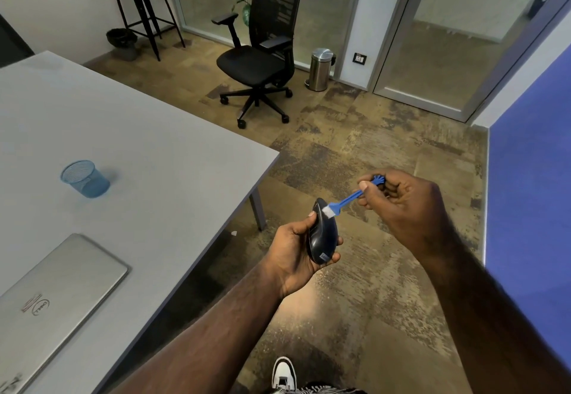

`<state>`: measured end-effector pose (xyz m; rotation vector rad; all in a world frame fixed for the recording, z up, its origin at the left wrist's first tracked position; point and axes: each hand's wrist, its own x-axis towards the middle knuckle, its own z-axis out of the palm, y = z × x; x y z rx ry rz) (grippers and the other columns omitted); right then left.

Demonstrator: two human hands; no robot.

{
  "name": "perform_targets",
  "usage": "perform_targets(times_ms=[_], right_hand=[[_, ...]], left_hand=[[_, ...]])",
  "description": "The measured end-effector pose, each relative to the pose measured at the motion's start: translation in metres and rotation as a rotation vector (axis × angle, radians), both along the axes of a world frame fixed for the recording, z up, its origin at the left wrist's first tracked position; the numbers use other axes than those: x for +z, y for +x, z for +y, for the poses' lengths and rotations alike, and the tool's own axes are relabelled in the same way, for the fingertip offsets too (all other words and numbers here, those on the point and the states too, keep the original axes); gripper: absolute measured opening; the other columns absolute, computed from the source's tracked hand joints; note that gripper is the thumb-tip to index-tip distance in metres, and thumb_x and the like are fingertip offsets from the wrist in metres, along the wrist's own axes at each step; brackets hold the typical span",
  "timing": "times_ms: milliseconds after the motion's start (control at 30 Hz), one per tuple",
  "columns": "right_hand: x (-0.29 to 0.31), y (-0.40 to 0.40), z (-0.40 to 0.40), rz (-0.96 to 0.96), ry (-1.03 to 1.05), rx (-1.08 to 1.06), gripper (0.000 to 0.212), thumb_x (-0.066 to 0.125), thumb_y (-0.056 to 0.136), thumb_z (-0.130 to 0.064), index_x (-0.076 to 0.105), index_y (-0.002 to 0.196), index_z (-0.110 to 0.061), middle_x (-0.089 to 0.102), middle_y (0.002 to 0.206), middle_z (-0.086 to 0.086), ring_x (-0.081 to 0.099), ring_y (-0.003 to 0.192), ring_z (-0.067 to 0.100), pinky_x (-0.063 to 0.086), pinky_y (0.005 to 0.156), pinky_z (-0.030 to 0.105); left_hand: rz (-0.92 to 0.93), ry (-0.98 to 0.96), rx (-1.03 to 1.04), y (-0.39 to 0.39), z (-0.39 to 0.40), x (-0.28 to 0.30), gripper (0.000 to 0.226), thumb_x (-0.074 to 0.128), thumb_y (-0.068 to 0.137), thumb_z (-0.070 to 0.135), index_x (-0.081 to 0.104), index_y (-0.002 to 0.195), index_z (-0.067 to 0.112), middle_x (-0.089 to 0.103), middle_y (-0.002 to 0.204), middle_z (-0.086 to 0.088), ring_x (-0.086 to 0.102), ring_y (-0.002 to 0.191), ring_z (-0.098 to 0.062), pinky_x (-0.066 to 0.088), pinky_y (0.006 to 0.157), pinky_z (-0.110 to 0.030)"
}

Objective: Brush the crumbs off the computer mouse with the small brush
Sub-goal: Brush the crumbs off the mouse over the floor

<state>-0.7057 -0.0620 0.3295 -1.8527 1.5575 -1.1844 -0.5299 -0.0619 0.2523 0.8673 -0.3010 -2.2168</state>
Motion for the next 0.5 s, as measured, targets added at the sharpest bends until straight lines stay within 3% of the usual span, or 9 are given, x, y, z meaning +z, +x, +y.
perform_targets(times_ms=[233,367,500], right_hand=[[-0.0008,-0.0021,-0.0055,0.01,0.016,0.046,0.014,0.067,0.092,-0.019,0.071,0.099,-0.031,0.074,0.079,-0.003,0.074,0.071,0.013,0.062,0.065,0.046],[-0.0001,-0.0027,-0.008,0.027,-0.002,0.039,0.015,0.066,0.093,-0.021,0.071,0.105,-0.028,0.074,0.08,-0.006,0.073,0.072,0.01,0.062,0.067,0.045],[0.0031,-0.004,-0.0052,0.0,0.088,0.116,0.015,0.068,0.09,-0.015,0.074,0.095,-0.028,0.075,0.08,0.0,0.074,0.072,0.014,0.062,0.067,0.047]], left_hand=[[-0.006,0.017,0.008,-0.0017,0.0004,0.0016,0.032,0.045,0.096,0.03,0.059,0.113,0.007,0.063,0.09,-0.014,0.06,0.084,-0.027,0.054,0.06,-0.033],[-0.008,0.01,0.009,-0.0012,-0.0006,-0.0003,0.033,0.046,0.095,0.03,0.058,0.116,0.008,0.063,0.09,-0.014,0.06,0.085,-0.027,0.054,0.061,-0.034],[-0.004,0.015,0.012,-0.0012,-0.0031,-0.0011,0.034,0.045,0.096,0.031,0.057,0.115,0.006,0.065,0.088,-0.014,0.06,0.084,-0.027,0.054,0.06,-0.033]])
